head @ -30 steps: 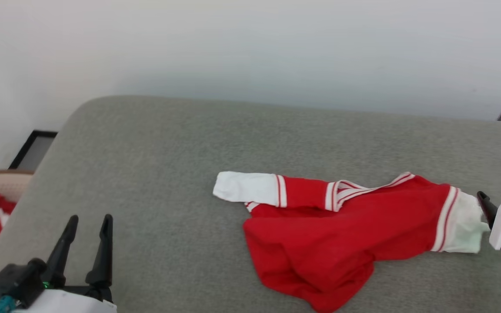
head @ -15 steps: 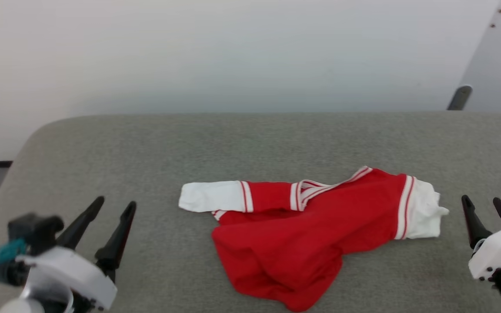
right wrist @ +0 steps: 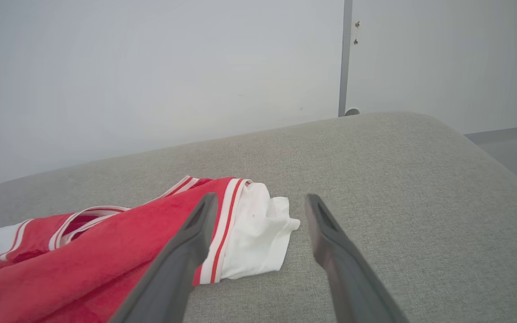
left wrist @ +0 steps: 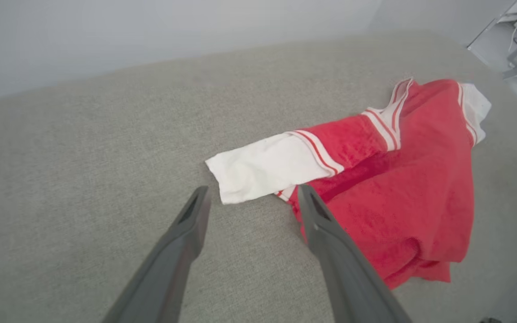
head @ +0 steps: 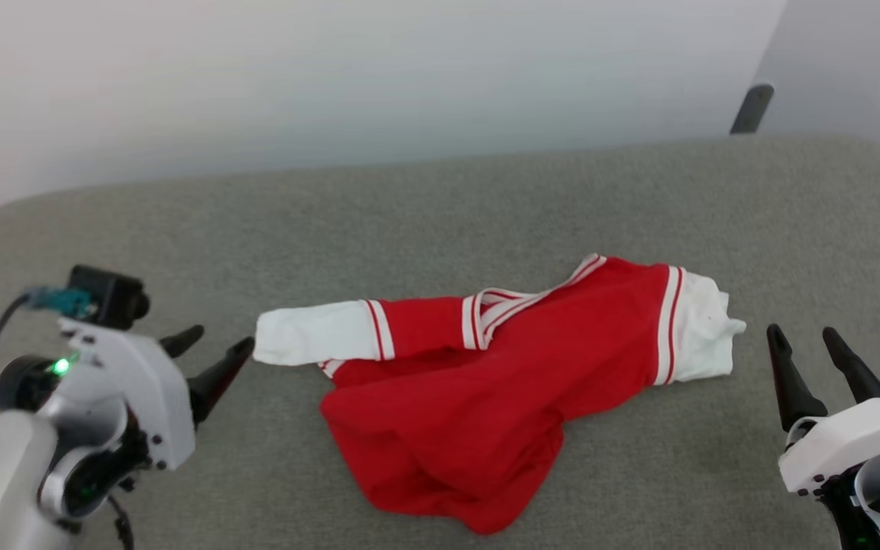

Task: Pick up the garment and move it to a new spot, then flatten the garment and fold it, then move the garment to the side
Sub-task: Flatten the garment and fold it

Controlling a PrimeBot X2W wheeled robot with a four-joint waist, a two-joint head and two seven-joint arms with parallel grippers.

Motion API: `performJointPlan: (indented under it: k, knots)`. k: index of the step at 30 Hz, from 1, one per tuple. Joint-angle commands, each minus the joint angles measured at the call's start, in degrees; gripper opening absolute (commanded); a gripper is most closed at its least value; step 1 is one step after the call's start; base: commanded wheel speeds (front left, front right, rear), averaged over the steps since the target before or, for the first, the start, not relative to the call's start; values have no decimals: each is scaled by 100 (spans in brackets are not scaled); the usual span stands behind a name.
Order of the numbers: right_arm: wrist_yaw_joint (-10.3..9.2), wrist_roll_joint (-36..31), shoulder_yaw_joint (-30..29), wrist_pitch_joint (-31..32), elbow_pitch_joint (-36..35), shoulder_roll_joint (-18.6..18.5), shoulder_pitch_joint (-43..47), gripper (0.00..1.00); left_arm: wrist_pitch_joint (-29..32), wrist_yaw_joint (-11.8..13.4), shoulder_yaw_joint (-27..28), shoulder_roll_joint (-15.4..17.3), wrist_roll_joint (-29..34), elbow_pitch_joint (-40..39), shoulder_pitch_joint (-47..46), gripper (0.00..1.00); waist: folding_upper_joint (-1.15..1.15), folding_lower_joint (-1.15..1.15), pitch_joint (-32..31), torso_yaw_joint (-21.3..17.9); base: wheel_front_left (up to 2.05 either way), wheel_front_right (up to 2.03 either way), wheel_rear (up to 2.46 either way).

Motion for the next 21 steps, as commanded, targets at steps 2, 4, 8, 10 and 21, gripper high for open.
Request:
performJointPlan:
  k: [2,4,8,10,21]
  knots:
    - [-4,-15,-15,15,-99,76,39,100,326,4,-185,-60,-69,279,-328,100,0,0,315,-215,0,0,0]
    - [-4,-16,-2,23,-165,115,26,100,519,12,-270,-110,-69,540,-549,100,0,0,420,-263,0,0,0]
    - [-4,-27,25,26,-264,183,-45,100,750,49,-337,-215,-75,1027,-963,100,0,0,628,-364,0,0,0]
    - [-4,-40,43,29,-301,210,-78,100,795,58,-368,-242,-38,1245,-1147,100,0,0,724,-418,0,0,0]
    - [-4,-11,4,6,-316,229,-182,100,1146,225,-518,-407,10,2347,-1674,100,0,0,1045,-533,0,0,0]
